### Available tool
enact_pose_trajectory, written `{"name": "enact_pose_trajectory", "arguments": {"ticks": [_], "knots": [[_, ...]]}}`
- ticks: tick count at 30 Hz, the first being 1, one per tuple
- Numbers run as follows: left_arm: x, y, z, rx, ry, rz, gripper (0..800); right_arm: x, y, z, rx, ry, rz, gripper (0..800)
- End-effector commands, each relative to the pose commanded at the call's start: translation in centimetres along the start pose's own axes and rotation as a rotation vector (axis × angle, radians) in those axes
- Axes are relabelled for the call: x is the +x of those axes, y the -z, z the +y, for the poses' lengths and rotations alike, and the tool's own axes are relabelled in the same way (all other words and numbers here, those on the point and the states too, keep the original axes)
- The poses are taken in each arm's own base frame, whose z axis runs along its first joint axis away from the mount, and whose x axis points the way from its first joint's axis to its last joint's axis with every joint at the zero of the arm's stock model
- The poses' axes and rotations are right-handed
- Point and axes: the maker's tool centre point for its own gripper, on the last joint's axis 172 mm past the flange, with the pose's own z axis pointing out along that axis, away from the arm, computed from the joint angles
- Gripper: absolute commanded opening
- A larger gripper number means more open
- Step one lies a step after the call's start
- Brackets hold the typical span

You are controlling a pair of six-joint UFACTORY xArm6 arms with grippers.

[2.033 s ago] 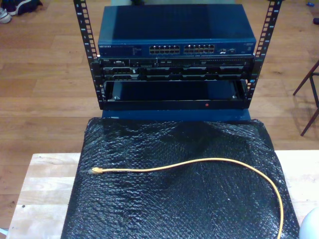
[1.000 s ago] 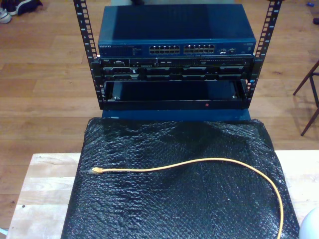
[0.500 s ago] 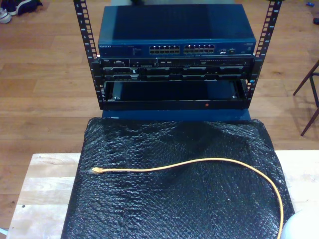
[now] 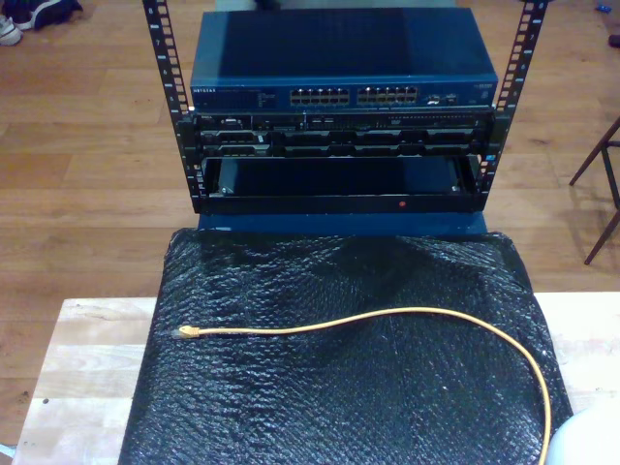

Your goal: Grab the cable and plug it in

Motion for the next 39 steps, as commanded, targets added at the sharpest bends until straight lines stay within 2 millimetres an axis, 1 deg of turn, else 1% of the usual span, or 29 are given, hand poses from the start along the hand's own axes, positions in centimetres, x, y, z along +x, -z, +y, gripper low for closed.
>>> {"name": "enact_pose_trajectory", "arguments": {"ticks": [3, 6, 9, 13, 16, 18, 20, 23, 27, 31, 33, 35, 37, 39], "knots": [[0.5, 1.6, -0.4, -0.017, 0.010, 0.014, 800, -0.1, 1.6, 0.2, -0.003, -0.041, 0.008, 798], [1.1, 2.6, -0.7, -0.035, 0.024, 0.033, 800, -0.3, 2.9, 0.5, -0.006, -0.100, 0.004, 798], [1.2, 3.2, -1.1, -0.047, 0.031, 0.032, 800, -0.6, 4.1, 1.3, -0.001, -0.159, -0.008, 798], [1.4, 3.2, -2.1, -0.047, 0.041, 0.033, 800, -0.6, 4.6, 3.3, 0.016, -0.196, -0.009, 798], [1.7, 3.1, -2.4, -0.059, 0.047, 0.041, 800, -1.2, 5.1, 4.9, 0.026, -0.222, -0.009, 798], [1.8, 3.1, -2.6, -0.070, 0.047, 0.044, 800, -1.8, 5.5, 5.4, 0.031, -0.254, 0.007, 798], [2.2, 3.0, -2.8, -0.079, 0.049, 0.052, 800, -1.9, 5.8, 5.7, 0.040, -0.267, 0.023, 798], [2.5, 3.0, -3.1, -0.086, 0.047, 0.060, 800, -2.4, 6.7, 6.5, 0.035, -0.297, 0.021, 798], [2.7, 3.0, -3.6, -0.081, 0.049, 0.064, 800, -2.7, 8.1, 8.8, -0.010, -0.318, 0.020, 798], [2.5, 3.3, -3.9, -0.073, 0.051, 0.058, 800, -1.5, 9.1, 10.7, -0.008, -0.326, 0.066, 798], [2.5, 3.4, -4.1, -0.064, 0.051, 0.057, 800, -0.7, 9.3, 11.4, 0.009, -0.329, 0.096, 798], [2.5, 3.4, -4.2, -0.063, 0.050, 0.059, 800, -0.1, 9.5, 12.4, 0.014, -0.321, 0.107, 798], [2.3, 3.8, -4.3, -0.060, 0.050, 0.050, 800, 0.6, 9.4, 13.5, 0.012, -0.309, 0.115, 798], [2.1, 4.2, -4.8, -0.056, 0.039, 0.042, 800, 1.0, 9.4, 14.2, 0.011, -0.310, 0.122, 798]]}}
